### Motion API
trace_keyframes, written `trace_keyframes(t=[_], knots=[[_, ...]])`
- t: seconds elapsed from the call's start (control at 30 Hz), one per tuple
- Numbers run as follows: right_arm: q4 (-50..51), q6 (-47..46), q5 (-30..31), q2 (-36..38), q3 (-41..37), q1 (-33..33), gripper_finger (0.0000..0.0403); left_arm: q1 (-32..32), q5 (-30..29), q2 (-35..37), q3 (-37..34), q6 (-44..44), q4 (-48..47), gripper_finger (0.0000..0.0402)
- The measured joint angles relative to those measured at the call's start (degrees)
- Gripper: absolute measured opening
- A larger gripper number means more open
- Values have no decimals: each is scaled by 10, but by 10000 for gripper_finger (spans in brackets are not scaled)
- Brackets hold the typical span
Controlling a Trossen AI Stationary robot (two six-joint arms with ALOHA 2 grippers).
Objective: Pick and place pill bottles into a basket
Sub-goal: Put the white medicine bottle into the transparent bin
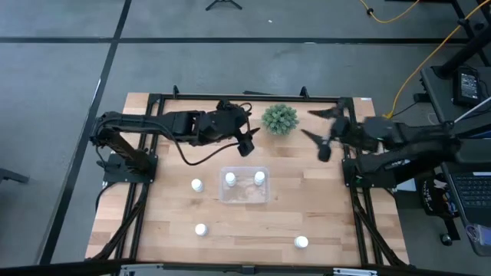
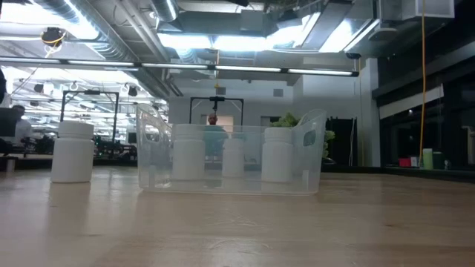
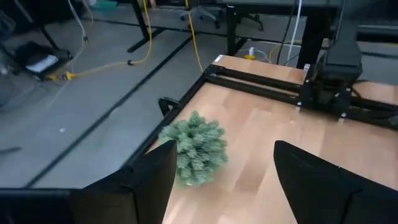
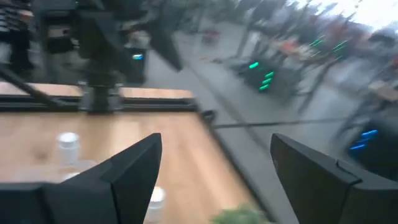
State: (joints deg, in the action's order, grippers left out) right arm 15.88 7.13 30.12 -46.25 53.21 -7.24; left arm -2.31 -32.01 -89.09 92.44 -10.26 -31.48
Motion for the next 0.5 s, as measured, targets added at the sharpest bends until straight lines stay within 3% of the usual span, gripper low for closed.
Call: trace_keyframes(t=[0.17,0.37,0.5], knots=[[-35,-50,-206,-100,0,102,302,-3,2,3,0,46,0,259],[-40,-82,-336,-217,54,162,302,-8,-14,18,-1,86,19,259],[-22,-82,-390,-293,118,190,302,-8,-20,44,0,96,24,259]])
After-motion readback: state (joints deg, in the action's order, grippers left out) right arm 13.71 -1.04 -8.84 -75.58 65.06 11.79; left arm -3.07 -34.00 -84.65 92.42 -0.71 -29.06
